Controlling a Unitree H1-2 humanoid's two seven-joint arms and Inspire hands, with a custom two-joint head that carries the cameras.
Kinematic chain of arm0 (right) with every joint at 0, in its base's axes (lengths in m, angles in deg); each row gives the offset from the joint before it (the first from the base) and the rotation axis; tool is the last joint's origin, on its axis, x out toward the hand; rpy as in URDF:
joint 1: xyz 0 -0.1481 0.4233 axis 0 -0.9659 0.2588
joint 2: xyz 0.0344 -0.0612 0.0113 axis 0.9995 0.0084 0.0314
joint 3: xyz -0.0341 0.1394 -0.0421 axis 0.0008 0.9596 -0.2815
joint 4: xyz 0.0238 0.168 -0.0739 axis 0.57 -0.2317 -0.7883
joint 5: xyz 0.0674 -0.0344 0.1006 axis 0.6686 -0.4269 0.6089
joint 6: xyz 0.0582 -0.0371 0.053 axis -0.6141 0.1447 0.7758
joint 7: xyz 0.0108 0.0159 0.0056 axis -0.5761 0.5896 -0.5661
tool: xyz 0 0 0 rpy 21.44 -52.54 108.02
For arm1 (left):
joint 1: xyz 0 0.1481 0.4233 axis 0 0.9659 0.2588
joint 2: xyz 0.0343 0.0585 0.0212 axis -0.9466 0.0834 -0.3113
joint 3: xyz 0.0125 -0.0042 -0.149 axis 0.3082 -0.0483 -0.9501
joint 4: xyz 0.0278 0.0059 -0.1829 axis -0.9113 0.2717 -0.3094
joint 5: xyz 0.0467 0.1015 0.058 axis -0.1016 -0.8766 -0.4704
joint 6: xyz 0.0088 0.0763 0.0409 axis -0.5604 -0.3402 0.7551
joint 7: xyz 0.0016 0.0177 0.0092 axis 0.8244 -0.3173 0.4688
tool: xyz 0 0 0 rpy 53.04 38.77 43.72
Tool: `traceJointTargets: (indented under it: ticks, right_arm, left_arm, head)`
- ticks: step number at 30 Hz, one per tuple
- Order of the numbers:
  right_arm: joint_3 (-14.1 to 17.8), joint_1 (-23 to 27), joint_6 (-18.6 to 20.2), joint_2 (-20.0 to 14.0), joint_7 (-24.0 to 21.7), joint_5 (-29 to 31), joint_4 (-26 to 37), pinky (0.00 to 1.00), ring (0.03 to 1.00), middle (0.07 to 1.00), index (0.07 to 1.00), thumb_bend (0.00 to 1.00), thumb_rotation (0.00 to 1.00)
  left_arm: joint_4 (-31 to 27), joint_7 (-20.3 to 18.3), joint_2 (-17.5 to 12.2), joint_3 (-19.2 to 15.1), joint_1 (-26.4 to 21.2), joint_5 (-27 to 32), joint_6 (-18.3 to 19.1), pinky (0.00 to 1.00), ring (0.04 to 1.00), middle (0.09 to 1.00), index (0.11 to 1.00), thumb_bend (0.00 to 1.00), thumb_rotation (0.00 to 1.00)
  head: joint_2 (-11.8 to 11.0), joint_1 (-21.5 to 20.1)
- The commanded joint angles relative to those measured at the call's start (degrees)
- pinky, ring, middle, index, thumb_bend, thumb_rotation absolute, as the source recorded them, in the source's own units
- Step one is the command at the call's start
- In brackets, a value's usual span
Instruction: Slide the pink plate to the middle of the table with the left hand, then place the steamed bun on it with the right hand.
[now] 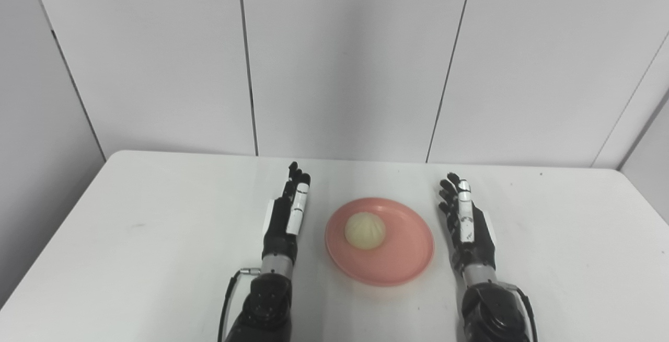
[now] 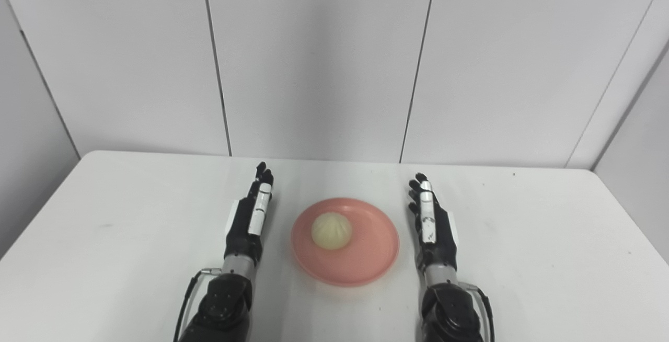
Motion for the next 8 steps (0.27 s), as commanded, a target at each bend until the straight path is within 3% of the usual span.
traceJointTargets:
  ticks: [1, 6, 8]
  right_arm:
    - [-1.1, -0.2, -3.5, -0.1, 0.0, -0.5, -0.4, 0.97, 0.951, 0.930, 0.923, 0.81, 1.00]
    - [-3.1, -1.9, -7.6, -0.2, -1.1, -0.5, -1.0, 1.00, 0.975, 0.952, 0.935, 0.80, 1.00]
    - [-3.7, -2.4, -7.5, -0.2, -1.9, 0.0, -0.4, 1.00, 0.992, 0.973, 0.950, 0.81, 1.00]
  left_arm:
    - [-1.9, -2.1, -1.1, -0.4, 0.6, 1.1, 1.1, 1.00, 1.000, 1.000, 1.000, 0.58, 0.96]
    - [-5.9, -3.3, -2.2, -0.5, 2.3, 1.1, 4.9, 1.00, 1.000, 1.000, 1.000, 0.58, 0.98]
    - [-7.0, -3.6, -2.6, -0.4, 2.8, 0.9, 5.9, 1.00, 1.000, 1.000, 1.000, 0.58, 1.00]
  head:
    - [0.3, 0.2]
    - [1.6, -0.6]
    - [1.6, -1.2]
